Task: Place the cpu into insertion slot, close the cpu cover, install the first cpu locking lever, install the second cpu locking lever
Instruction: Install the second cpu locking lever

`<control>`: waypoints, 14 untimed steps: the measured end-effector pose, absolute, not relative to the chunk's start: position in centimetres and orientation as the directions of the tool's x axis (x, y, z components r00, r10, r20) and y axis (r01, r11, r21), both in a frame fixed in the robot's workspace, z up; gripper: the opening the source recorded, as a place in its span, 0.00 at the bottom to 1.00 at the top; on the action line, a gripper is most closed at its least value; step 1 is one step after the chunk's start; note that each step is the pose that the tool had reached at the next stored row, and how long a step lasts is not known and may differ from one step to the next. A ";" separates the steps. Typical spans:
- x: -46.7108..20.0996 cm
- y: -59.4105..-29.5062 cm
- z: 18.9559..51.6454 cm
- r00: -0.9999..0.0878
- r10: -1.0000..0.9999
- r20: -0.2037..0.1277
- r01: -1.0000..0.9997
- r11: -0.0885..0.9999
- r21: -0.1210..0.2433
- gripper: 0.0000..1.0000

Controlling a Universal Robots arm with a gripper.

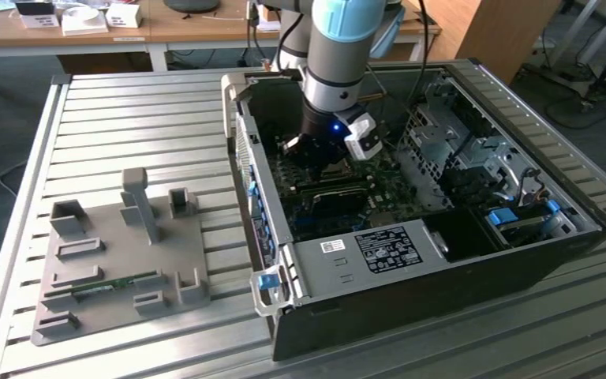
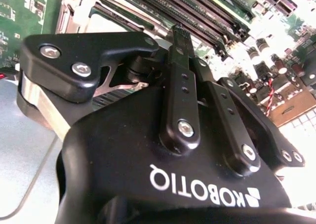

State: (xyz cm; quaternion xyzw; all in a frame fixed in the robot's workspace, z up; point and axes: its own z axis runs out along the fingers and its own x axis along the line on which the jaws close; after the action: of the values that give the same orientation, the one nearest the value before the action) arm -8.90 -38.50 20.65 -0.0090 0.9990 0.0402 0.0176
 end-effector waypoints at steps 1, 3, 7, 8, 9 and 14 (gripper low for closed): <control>-8.9 -38.5 20.6 -0.999 -0.017 -0.036 -0.019 0.997 0.080 0.11; -8.9 -38.5 20.6 -0.999 -0.017 -0.036 -0.020 0.997 0.080 0.11; -9.0 -38.5 20.6 -0.999 -0.017 -0.036 -0.020 0.997 0.080 0.11; -9.0 -38.4 20.6 -0.999 -0.017 -0.036 -0.019 0.997 0.081 0.11; -9.0 -38.4 20.5 -0.999 -0.016 -0.036 -0.019 0.997 0.080 0.11; -9.2 -38.3 20.5 -0.999 -0.017 -0.036 -0.019 0.997 0.081 0.11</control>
State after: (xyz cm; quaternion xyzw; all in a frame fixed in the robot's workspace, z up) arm -9.18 -38.31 20.50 -0.0090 0.9990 0.0406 0.0176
